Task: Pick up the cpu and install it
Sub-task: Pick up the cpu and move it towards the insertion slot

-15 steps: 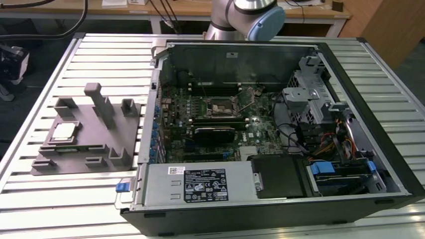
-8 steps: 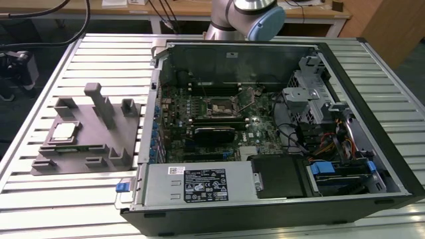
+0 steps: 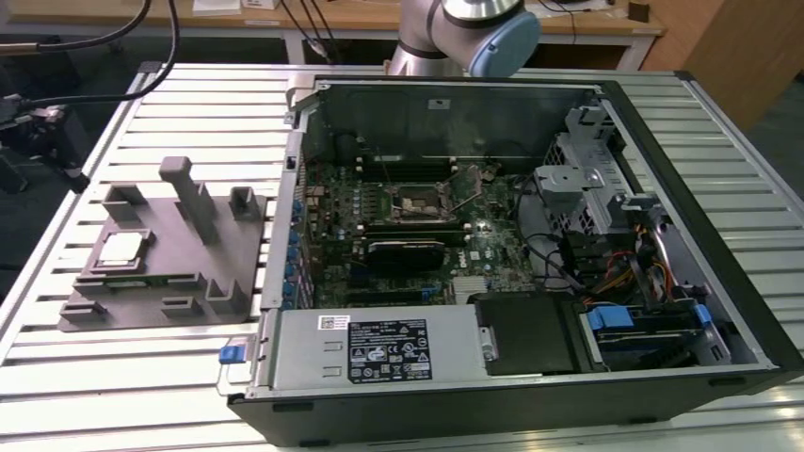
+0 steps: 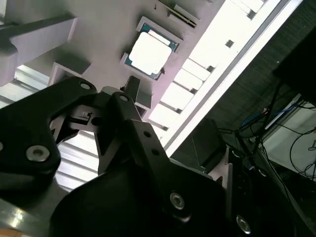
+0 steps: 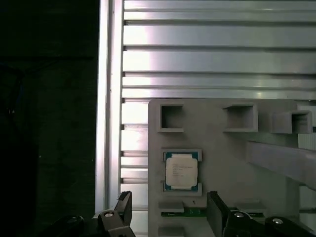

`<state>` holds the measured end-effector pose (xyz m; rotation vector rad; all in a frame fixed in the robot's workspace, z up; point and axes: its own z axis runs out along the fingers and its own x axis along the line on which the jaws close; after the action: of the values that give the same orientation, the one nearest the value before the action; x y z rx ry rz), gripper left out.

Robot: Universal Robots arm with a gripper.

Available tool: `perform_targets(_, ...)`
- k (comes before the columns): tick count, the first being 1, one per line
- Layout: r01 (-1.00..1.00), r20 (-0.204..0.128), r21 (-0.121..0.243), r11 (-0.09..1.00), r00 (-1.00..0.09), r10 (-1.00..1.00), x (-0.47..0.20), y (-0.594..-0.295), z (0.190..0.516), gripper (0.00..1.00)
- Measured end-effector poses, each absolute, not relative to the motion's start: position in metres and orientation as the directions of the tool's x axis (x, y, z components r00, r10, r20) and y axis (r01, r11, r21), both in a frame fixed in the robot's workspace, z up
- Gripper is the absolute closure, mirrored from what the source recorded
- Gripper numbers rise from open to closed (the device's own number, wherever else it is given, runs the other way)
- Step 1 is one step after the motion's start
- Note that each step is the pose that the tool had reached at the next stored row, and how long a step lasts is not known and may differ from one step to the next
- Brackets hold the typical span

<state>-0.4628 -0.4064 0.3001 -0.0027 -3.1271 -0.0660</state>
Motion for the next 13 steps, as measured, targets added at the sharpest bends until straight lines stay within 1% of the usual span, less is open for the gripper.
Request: perform_targets(13,-0.031,0.014,0.042,0.999,-0.999,-0.031,-0.46,-0.407,0.279,0.3)
